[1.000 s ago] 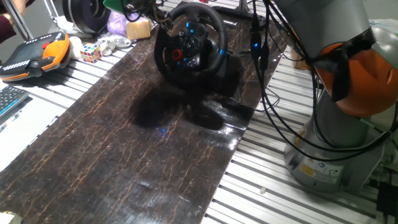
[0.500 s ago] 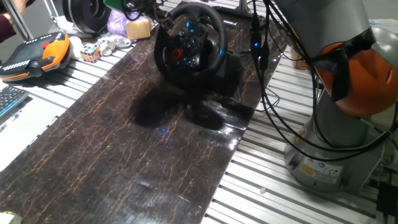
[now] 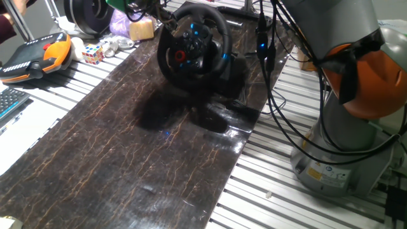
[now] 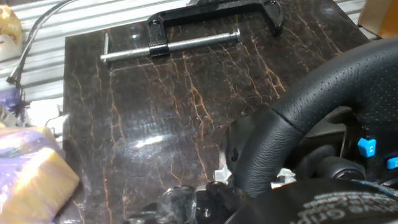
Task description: Rotate the steering wheel 90 degrees clockwise
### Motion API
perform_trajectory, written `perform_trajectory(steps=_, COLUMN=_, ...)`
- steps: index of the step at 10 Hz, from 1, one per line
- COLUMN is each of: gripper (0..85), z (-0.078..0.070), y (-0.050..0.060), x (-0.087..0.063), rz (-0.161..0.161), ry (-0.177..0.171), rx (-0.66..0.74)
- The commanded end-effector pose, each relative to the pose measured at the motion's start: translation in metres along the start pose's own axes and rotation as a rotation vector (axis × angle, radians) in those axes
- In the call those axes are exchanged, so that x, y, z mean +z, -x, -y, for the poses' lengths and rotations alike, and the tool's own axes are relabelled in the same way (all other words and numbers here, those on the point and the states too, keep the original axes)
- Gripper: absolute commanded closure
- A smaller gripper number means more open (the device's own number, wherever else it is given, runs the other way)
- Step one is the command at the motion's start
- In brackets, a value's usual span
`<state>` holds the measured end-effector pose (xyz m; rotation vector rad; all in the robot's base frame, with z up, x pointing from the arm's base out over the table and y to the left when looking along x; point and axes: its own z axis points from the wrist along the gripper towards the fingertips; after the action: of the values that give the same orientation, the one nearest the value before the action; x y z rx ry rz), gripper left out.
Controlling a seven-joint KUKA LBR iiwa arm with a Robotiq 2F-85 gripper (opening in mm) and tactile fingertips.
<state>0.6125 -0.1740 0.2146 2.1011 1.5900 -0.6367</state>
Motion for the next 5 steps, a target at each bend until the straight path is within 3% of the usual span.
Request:
perform_trajectory(steps=1, gripper=41.3, z=0.0, y=-0.0004, x=-0.0002, rz=0.001, ry=0.0, rx=0.003)
perform_trajectory(steps=2, gripper=31.3, z=0.0, y=-0.0004, x=-0.0002, rz=0.003, ry=0.001, rx=0.005)
perform_trajectory(steps=5, gripper=17.3, z=0.0001, y=-0.0007, x=-0.0016, rz=-0.004, ry=-0.004, rx=0.007)
